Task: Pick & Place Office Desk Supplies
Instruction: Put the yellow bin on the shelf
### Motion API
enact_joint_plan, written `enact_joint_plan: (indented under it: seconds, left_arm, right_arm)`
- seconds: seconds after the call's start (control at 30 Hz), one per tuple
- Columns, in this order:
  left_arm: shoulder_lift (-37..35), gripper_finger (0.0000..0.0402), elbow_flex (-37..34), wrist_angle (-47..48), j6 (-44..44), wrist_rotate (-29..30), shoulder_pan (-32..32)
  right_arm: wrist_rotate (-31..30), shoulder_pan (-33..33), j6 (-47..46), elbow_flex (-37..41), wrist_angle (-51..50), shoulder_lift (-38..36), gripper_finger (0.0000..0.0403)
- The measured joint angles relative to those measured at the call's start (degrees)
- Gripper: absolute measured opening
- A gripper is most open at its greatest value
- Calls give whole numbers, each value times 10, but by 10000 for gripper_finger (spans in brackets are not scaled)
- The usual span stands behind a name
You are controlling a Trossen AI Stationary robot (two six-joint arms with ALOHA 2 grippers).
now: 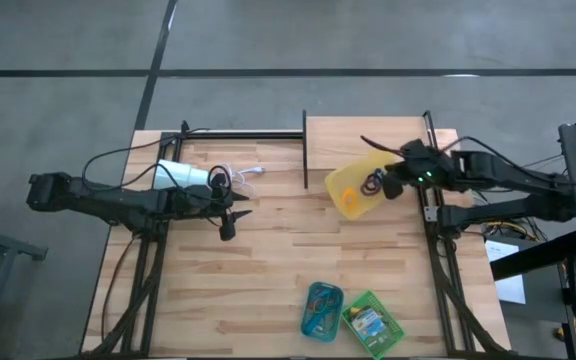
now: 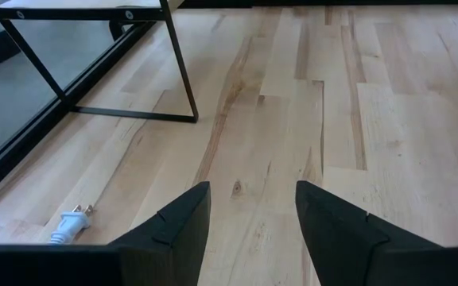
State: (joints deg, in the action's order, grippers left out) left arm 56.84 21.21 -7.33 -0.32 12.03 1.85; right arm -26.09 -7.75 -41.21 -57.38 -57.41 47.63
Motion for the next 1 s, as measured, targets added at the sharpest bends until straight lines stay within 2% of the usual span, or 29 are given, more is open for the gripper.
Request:
enact_joint_plan:
  seconds: [0.2, 0.5, 0.63, 0.83, 1.0]
  left_arm:
    - [0, 190, 0, 0, 0, 0, 0]
    - [0, 190, 0, 0, 0, 0, 0]
    - [0, 190, 0, 0, 0, 0, 0]
    - [0, 190, 0, 0, 0, 0, 0]
    - [0, 190, 0, 0, 0, 0, 0]
  right_arm:
    - [89, -76, 73, -42, 6, 75, 8]
    - [180, -191, 309, -153, -8, 172, 8]
    - [240, -251, 370, -193, -47, 220, 8]
    - [291, -308, 513, -234, -67, 285, 8]
    - [298, -333, 612, -283, -75, 338, 8]
